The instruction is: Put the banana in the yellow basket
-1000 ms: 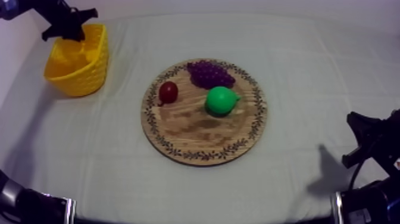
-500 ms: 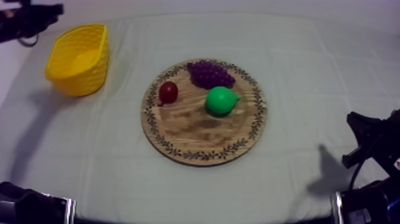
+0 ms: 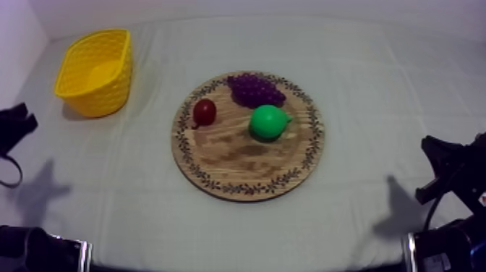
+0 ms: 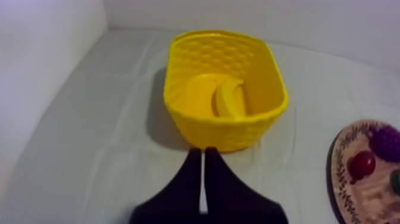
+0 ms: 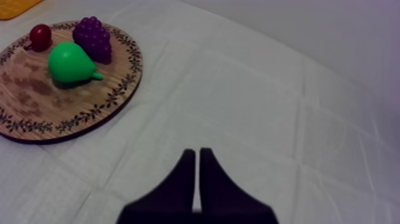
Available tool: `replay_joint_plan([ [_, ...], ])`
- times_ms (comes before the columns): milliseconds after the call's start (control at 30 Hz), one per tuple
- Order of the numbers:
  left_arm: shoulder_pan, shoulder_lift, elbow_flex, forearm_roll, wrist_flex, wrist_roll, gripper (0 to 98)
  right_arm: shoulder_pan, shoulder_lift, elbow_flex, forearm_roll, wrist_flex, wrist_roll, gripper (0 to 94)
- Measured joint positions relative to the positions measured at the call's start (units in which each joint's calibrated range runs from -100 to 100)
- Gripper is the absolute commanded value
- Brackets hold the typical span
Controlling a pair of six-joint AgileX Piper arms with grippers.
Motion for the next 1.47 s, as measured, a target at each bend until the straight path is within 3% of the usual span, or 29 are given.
replay_joint_plan([
  [200, 1.5, -13.0, 9.8, -4.78, 2.2, 3.2, 0.2, 0.0, 0.0, 0.0, 0.0, 0.0, 0.0, 0.5],
  [300, 1.4, -17.5, 13.9, -5.95, 2.9, 4.4, 0.2, 0.0, 0.0, 0.0, 0.0, 0.0, 0.0, 0.5],
  [400, 1.2, -21.3, 16.3, -4.78, 5.1, 4.2, 0.2, 0.0, 0.0, 0.0, 0.0, 0.0, 0.0, 0.5],
  [533, 2.5, -25.7, 17.2, -2.33, 6.8, 1.6, 0.2, 0.0, 0.0, 0.0, 0.0, 0.2, 0.0, 0.5],
  [700, 4.5, -27.1, 19.3, 0.55, 2.6, 0.8, 0.2, 0.0, 0.0, 0.0, 0.0, 0.0, 0.0, 0.5],
  [1100, 4.9, -27.3, 20.0, 1.10, 0.1, 10.7, 0.2, 0.0, 0.0, 0.0, 0.0, 0.0, 0.0, 0.5],
  [1467, 4.9, -27.3, 20.0, 1.10, 0.0, 8.8, 0.2, 0.0, 0.0, 0.0, 0.0, 0.0, 0.0, 0.5],
])
